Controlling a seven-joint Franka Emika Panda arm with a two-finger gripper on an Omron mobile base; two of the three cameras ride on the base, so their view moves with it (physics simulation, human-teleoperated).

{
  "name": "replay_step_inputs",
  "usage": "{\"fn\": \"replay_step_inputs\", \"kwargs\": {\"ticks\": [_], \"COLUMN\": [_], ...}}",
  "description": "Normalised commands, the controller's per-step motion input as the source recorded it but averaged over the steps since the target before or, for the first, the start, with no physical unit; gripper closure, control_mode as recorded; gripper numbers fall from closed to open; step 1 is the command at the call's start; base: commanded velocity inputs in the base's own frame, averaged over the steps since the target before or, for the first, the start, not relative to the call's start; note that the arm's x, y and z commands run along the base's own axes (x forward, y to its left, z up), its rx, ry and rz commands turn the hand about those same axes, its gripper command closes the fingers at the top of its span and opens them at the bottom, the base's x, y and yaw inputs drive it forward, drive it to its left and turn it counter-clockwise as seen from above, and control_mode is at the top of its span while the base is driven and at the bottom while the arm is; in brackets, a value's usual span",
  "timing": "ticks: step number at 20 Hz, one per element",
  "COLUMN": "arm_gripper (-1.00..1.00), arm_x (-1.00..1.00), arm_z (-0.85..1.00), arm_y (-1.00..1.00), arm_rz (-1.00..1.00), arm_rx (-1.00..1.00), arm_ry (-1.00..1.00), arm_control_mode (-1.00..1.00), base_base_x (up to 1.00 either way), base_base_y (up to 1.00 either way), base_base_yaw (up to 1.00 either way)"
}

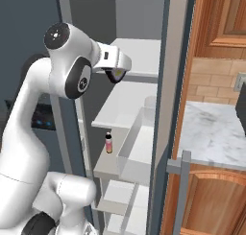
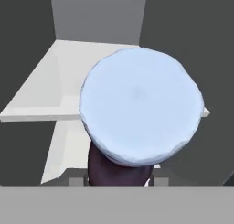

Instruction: Place the condiment bottle and mustard from the counter to the top shelf of the fridge. If the existing items in the fridge are on the top shelf, move them to other shelves.

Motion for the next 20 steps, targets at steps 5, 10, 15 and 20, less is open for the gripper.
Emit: {"fn": "replay_step_inputs", "kwargs": {"ticks": [5,10,15,20], "arm_gripper": [1.0,1.0,1.0,1.0], "arm_x": [0.45,0.49,0.7,0.73], "arm_z": [0.01,0.0,-0.02,-0.11], "arm_y": [-0.13,-0.37,-0.42,-0.35], "arm_rz": [0.03,0.06,0.07,0.06], "arm_rx": [-0.01,0.0,0.0,0.0], "arm_ry": [0.01,0.02,0.06,0.1], "arm_control_mode": [-1.0,-1.0,-1.0,-1.0], "base_base_x": [0.0,0.0,0.0,0.0], "base_base_y": [0.0,0.0,0.0,0.0], "base_base_yaw": [0.0,0.0,0.0,0.0]}}
